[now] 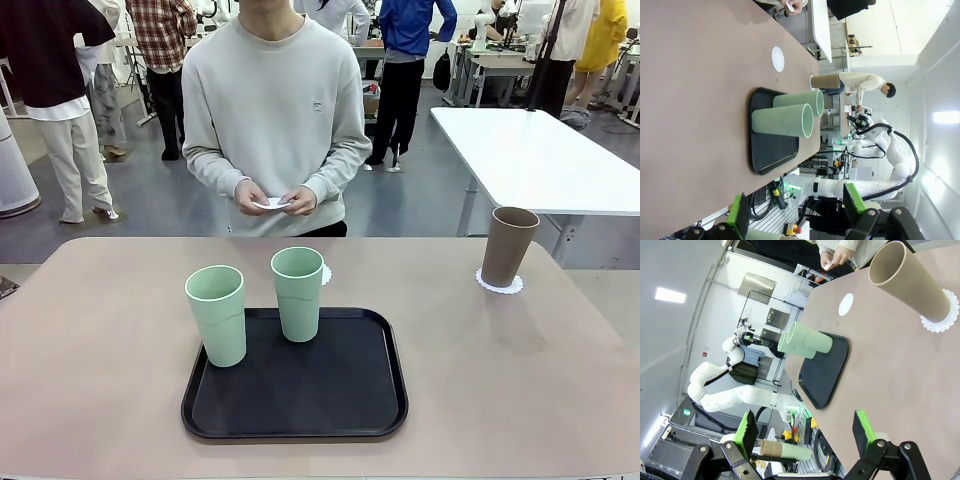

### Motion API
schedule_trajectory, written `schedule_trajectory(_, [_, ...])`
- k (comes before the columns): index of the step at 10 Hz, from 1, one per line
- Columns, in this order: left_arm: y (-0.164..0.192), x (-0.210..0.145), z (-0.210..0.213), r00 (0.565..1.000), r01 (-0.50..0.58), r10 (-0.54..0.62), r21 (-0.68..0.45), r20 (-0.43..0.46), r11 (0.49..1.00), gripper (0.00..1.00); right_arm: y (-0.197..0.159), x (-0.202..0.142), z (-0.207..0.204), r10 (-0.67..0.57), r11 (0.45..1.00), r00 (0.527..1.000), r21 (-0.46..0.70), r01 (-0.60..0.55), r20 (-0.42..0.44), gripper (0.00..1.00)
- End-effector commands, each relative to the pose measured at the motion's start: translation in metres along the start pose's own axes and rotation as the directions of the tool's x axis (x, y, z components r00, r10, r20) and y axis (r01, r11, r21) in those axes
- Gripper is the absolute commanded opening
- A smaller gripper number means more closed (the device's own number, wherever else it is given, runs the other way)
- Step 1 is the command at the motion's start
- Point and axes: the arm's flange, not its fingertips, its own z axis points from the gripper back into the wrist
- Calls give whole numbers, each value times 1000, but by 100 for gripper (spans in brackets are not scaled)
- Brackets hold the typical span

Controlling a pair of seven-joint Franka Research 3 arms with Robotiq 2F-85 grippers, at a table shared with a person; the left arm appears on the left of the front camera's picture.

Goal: Place coasters on the table and set cups on them.
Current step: Take one Reusable plastic cup from the Flat Tray and place it on a coaster set by the human.

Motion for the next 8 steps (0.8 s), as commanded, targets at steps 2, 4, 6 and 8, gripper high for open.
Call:
schedule_trajectory(2, [-1,-1,1,1000,5,-5,-8,5,1000,100,0,0,-1,-8,1000,1000,1,8,1,100])
schedule_trajectory(4, [-1,-1,1,1000,5,-5,-8,5,1000,100,0,0,-1,-8,1000,1000,1,8,1,100])
schedule_trajectory(6, [-1,-1,1,1000,5,-5,-8,5,1000,100,0,0,-1,-8,1000,1000,1,8,1,100])
schedule_trajectory(8, [-1,-1,1,1000,5,-5,-8,5,1000,100,0,0,-1,-8,1000,1000,1,8,1,100])
